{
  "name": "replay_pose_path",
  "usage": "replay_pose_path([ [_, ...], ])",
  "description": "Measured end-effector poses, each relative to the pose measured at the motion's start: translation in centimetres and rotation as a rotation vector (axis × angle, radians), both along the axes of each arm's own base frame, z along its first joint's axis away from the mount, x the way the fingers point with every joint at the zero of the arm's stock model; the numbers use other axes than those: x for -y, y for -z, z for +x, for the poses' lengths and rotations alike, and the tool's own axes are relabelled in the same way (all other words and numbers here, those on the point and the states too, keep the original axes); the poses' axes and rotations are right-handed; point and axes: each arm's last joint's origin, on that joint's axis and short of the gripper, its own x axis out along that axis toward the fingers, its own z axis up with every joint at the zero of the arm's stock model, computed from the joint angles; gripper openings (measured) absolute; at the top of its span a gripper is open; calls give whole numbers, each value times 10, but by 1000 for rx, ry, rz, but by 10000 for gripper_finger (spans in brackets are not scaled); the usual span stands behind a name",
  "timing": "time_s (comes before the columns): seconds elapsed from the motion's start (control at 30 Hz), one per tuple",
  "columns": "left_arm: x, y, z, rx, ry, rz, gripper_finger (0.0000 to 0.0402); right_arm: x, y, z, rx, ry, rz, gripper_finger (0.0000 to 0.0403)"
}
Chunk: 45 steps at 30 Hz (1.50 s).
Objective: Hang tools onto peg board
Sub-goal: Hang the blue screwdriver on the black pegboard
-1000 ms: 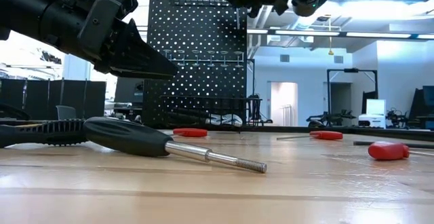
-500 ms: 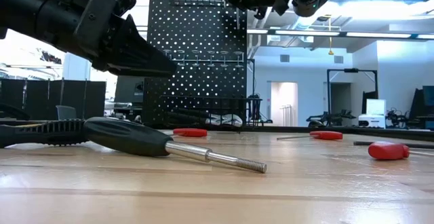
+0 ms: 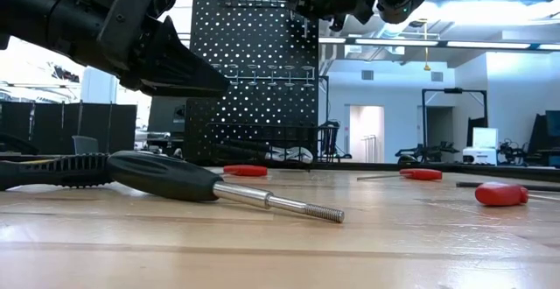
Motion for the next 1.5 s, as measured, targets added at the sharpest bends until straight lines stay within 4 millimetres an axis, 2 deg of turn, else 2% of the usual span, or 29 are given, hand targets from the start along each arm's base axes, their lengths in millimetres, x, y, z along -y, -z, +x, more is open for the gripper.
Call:
replay_pose_path([
  [0.5,0,0,0,1,0,0,244,5,10,1,-107,13,42,47],
  [0.87,0,0,0,2,0,-1,244,1,26,4,-296,2,76,157],
  [1.0,0,0,0,1,0,0,244,-7,20,-2,-382,-14,90,171],
  [1.17,0,0,0,0,0,0,244,-29,8,-17,-574,-52,71,137],
  [1.3,0,-2,1,15,0,-8,244,-41,-11,-23,-512,-71,10,66],
  [1.4,0,-2,1,18,1,-7,244,-33,-19,-25,-442,-44,-10,13],
  [1.5,0,-2,1,17,1,-6,244,-17,-14,-23,-394,-7,-3,9],
])
